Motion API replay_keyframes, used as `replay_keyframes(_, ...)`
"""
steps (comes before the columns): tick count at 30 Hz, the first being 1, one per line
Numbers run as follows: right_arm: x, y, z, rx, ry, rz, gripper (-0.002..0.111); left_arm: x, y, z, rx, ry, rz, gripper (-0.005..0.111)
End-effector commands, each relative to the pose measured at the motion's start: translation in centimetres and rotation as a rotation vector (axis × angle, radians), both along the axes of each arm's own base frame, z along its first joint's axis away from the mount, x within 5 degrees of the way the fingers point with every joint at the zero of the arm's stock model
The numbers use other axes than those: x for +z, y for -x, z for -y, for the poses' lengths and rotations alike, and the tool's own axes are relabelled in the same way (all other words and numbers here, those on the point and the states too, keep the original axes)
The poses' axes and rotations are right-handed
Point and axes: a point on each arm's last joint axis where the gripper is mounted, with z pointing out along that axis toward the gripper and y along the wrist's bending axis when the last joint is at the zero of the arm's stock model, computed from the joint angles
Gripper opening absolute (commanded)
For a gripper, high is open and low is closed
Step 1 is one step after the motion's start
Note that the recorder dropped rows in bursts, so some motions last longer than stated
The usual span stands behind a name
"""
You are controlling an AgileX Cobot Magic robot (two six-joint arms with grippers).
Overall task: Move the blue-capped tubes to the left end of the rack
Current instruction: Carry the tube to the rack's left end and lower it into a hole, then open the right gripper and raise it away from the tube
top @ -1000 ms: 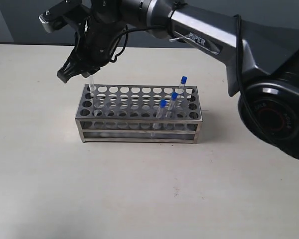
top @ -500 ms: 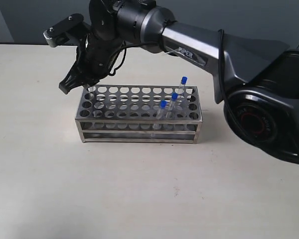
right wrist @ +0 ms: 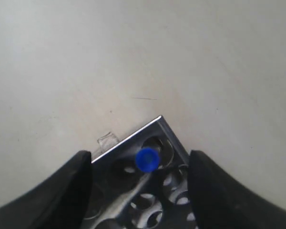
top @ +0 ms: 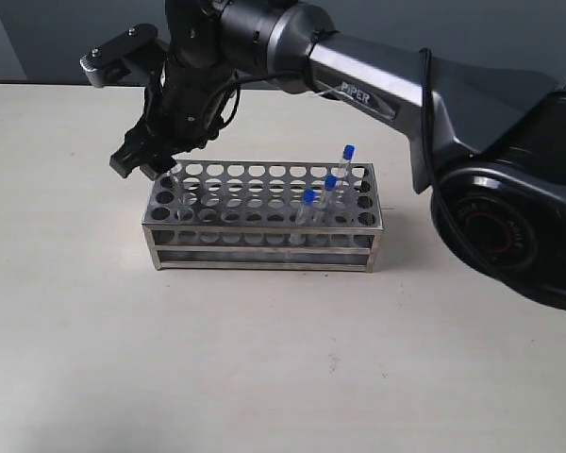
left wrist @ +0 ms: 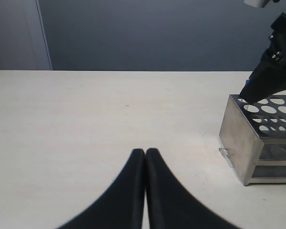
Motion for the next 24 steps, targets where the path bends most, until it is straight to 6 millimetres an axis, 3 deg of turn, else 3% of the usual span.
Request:
replay_keyframes(1, 2.3, 0.2, 0.9, 0.011, 0.015, 0.029, 0.045, 0.2, 0.0, 0.1, -0.009, 0.002, 0.013, 0.001)
replay_keyframes(6, 5.1, 0.7, 1.6, 0.050, 0.003, 0.074, 0.023, 0.2, 0.0, 0.1, -0.009, 0.002, 0.013, 0.001)
replay_keyframes(11, 7.4, 1.5, 3.9, 0.003, 0.135, 0.061, 0.023, 0.2, 0.0, 0.1, -0.009, 0.002, 0.013, 0.001)
replay_keyframes(17, 11.3, 1.4, 6.3, -0.104, 0.167, 0.210, 0.023, 0.2, 0.0, 0.1, -0.009, 0.002, 0.013, 0.001)
replay_keyframes(20, 11.6, 1.6, 7.6, -0.143, 0.200, 0.225, 0.023, 0.2, 0.0, 0.1, -0.009, 0.002, 0.013, 0.001)
replay_keyframes(24, 10.0, 2.3, 9.5, -0.185, 0.254, 0.142, 0.023, 0.2, 0.0, 0.1, -0.009, 0.002, 0.013, 0.001)
